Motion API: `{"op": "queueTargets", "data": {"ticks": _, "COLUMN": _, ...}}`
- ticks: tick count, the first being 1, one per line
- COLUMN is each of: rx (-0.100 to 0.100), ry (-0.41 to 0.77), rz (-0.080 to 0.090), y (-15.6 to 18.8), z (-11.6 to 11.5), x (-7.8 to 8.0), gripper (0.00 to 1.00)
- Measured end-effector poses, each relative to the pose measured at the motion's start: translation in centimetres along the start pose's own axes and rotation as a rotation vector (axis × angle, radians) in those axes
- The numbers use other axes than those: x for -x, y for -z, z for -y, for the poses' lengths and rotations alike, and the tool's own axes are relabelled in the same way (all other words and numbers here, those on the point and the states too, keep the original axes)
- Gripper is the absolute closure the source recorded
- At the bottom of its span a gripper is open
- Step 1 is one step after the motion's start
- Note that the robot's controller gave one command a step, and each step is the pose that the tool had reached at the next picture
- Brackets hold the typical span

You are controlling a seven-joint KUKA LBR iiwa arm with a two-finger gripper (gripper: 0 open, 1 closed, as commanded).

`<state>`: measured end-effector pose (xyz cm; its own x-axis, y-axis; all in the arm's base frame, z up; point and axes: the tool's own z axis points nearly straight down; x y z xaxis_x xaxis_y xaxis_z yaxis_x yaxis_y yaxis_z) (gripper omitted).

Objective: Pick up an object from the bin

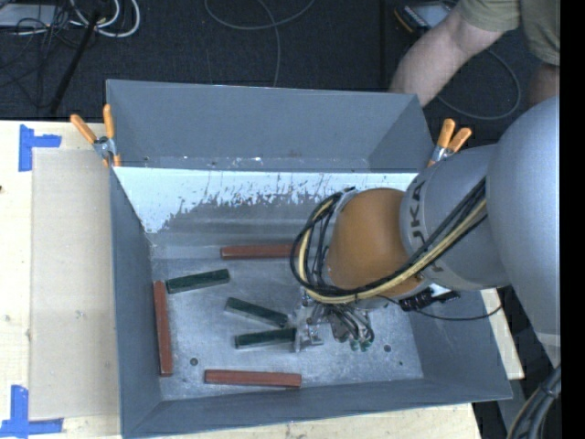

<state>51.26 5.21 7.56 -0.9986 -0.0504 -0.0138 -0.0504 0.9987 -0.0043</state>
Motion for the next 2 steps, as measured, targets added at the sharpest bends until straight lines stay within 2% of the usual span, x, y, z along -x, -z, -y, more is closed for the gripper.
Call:
{"op": "queueTargets", "data": {"ticks": 1, "rx": 0.000, "ry": 0.001, "rz": 0.000, "y": 0.0, "z": 0.0, "x": 0.0, "gripper": 1.00}}
{"op": "queueTargets", "data": {"ticks": 2, "rx": 0.004, "ry": 0.042, "rz": -0.011, "y": 14.9, "z": 0.0, "x": 1.0, "gripper": 1.00}}
